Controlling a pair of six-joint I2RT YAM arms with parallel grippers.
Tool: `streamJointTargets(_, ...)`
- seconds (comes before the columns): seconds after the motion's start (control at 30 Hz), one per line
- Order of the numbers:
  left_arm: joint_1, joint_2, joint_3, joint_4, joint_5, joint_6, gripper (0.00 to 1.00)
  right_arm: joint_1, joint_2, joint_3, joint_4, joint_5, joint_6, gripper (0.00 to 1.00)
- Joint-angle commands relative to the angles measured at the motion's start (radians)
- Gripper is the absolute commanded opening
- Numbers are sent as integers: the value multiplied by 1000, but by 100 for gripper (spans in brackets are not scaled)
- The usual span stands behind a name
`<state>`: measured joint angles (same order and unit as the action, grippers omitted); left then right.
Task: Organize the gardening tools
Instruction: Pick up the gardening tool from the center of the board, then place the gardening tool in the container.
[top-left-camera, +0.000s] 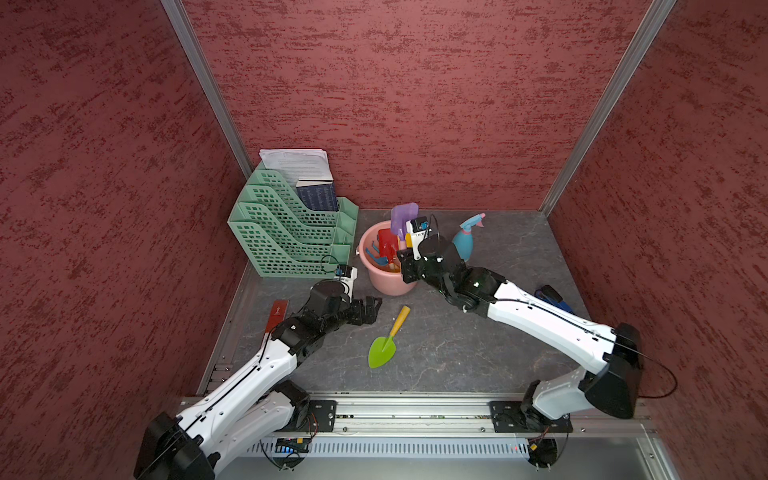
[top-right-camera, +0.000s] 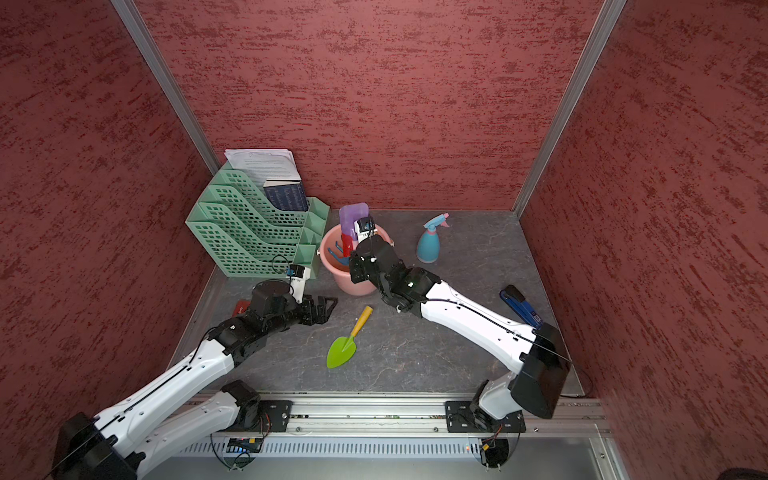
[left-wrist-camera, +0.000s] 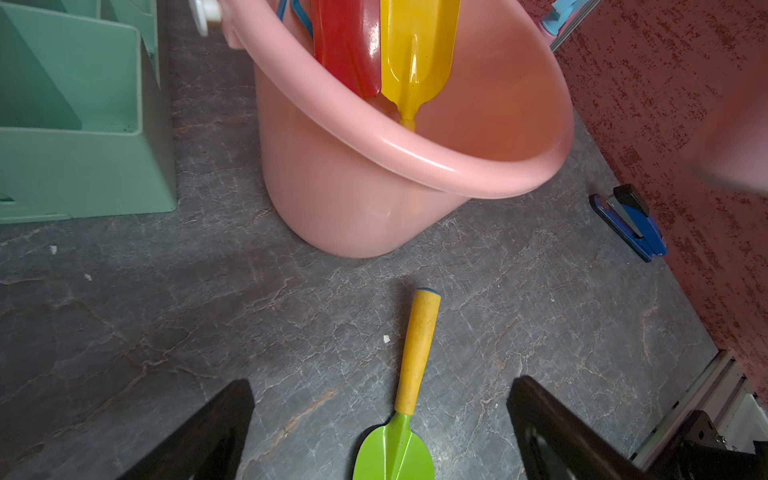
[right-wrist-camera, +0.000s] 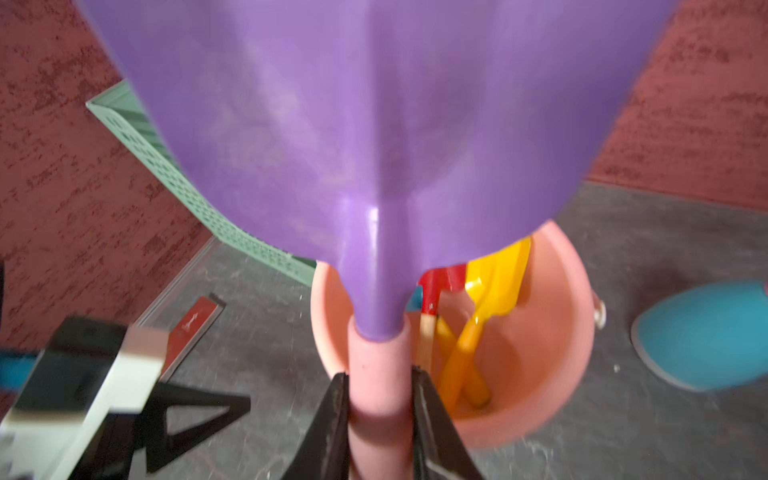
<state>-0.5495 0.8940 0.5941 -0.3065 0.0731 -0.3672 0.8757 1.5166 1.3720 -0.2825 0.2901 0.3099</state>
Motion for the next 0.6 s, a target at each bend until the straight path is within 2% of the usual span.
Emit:
streamJointTargets(0.0,3,-13,-9,-16,6,-6,100,-48,62,84,156,-30,-64,0)
streamJointTargets(0.3,2,-22,-10,-29,0,-4,100,-140,240,131,282,-88,-59,0)
streamJointTargets(0.57,2,-7,-5,-29,3,-1,100,-159,345,116,314,-107,-42,0)
